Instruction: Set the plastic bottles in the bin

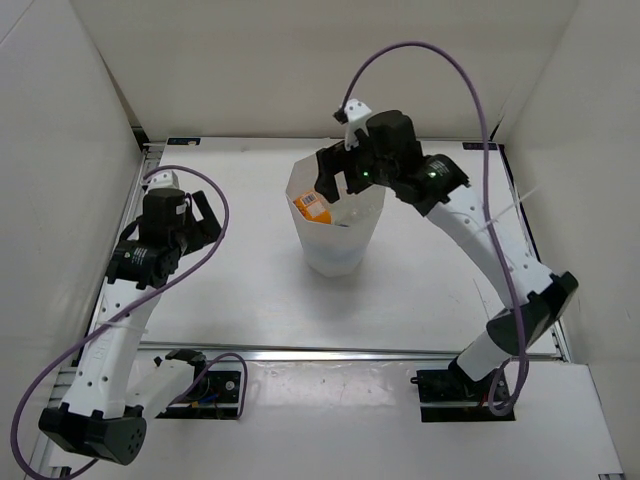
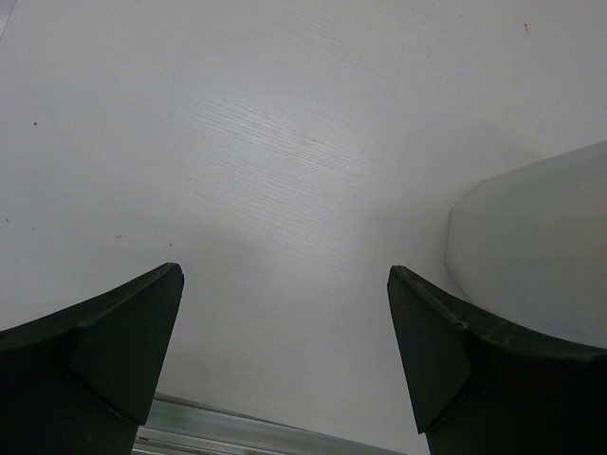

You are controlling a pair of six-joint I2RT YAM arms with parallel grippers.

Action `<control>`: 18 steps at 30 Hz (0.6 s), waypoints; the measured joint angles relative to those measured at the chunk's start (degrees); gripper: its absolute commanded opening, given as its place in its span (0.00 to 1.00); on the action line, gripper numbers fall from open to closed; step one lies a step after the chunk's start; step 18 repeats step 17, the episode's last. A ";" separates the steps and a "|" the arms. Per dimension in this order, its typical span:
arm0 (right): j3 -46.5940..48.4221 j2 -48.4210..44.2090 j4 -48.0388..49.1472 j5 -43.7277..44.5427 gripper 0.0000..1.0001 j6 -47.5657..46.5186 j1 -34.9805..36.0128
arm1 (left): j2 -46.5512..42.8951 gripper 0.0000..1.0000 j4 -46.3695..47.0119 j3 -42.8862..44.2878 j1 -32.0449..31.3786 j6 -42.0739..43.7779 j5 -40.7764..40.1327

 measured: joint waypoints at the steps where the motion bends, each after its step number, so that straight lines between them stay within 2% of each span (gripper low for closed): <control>1: -0.04 -1.29 -0.76 0.31 1.00 0.72 -0.35 | -0.13 1.00 0.15 -0.17 0.11 -0.13 0.11; 4: 1.70 -4.94 -3.78 1.20 1.00 3.67 -2.78 | -0.46 1.00 1.07 -1.46 0.39 -0.44 0.31; 9: 8.33 -6.03 -11.17 1.64 1.00 9.75 -13.22 | 0.00 1.00 2.16 -4.00 1.07 -2.45 -0.76; 14: 2.64 -6.67 -15.58 -1.11 1.00 17.11 -26.21 | 1.03 1.00 2.91 -4.87 1.07 -5.46 -6.93; 17: -1.18 -6.67 -17.40 -1.90 1.00 22.12 -30.91 | 1.53 1.00 2.47 -4.98 1.55 -7.69 -15.28; 18: -1.18 -6.67 -17.40 -1.90 1.00 22.12 -30.91 | 1.53 1.00 2.47 -4.98 1.55 -7.69 -15.28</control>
